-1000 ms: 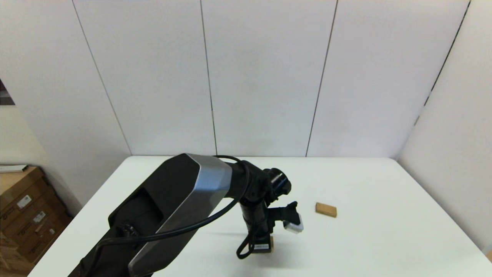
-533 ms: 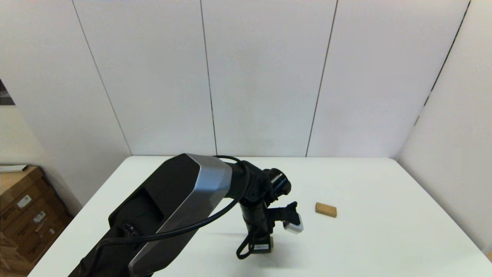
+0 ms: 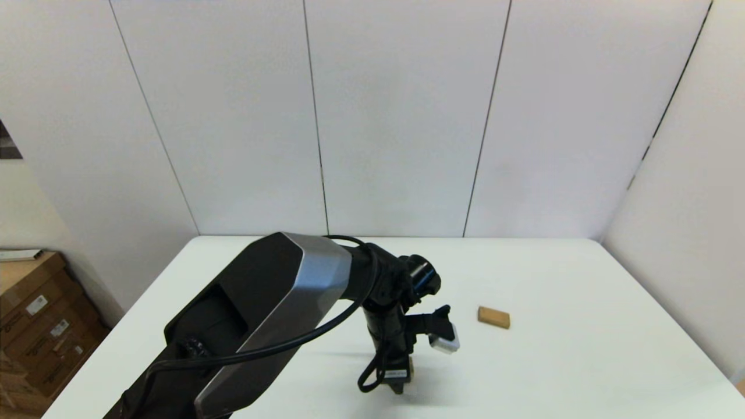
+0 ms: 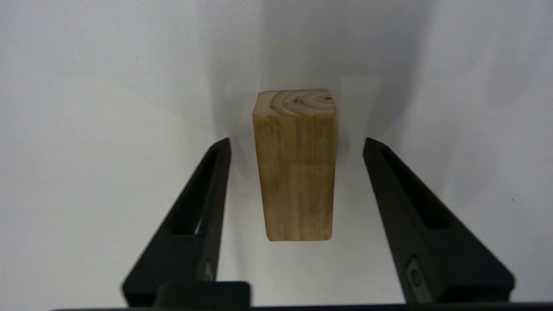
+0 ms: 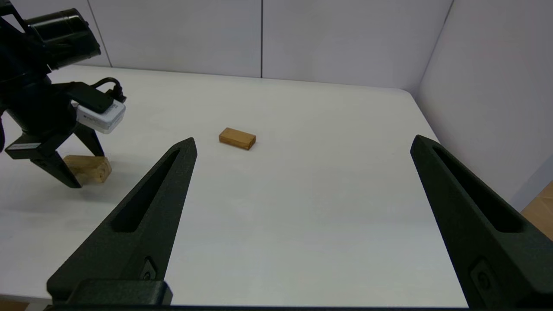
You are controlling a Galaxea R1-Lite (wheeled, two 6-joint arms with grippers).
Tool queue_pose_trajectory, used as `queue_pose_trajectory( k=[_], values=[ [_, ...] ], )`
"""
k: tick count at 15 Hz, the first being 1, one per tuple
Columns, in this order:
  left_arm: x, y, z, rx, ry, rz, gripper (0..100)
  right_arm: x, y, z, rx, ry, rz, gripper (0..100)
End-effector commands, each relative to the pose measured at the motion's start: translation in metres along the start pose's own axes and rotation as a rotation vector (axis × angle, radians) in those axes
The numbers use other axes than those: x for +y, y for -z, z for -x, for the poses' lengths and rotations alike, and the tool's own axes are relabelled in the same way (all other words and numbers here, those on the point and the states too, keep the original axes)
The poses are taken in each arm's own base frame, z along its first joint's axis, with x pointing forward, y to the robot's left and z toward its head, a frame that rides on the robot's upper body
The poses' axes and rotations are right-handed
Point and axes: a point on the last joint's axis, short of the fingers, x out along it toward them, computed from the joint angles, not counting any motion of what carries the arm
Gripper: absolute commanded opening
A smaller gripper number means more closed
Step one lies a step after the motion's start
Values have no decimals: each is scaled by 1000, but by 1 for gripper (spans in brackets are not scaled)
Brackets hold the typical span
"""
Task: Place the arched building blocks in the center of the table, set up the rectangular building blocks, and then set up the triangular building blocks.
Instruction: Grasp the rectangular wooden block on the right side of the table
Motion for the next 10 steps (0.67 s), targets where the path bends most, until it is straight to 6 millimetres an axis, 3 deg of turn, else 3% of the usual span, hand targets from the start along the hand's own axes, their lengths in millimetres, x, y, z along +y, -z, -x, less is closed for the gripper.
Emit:
queue_pose_trajectory(
  k=[1, 3, 5, 7, 10],
  values=[
    [0, -1, 8, -8, -5, -4, 100, 0, 0, 0, 1, -2, 1, 100],
    [0, -4, 25, -37, -33, -9, 100, 0, 0, 0, 1, -2, 0, 100],
    [-1, -8, 64, -90, -88, -5, 100, 0, 0, 0, 1, -2, 0, 100],
    [-2, 1, 112, -127, -135, 15, 100, 0, 0, 0, 1, 0, 0, 100],
    [-12, 30, 205, -205, -245, 88, 100, 0, 0, 0, 1, -2, 1, 100]
  ],
)
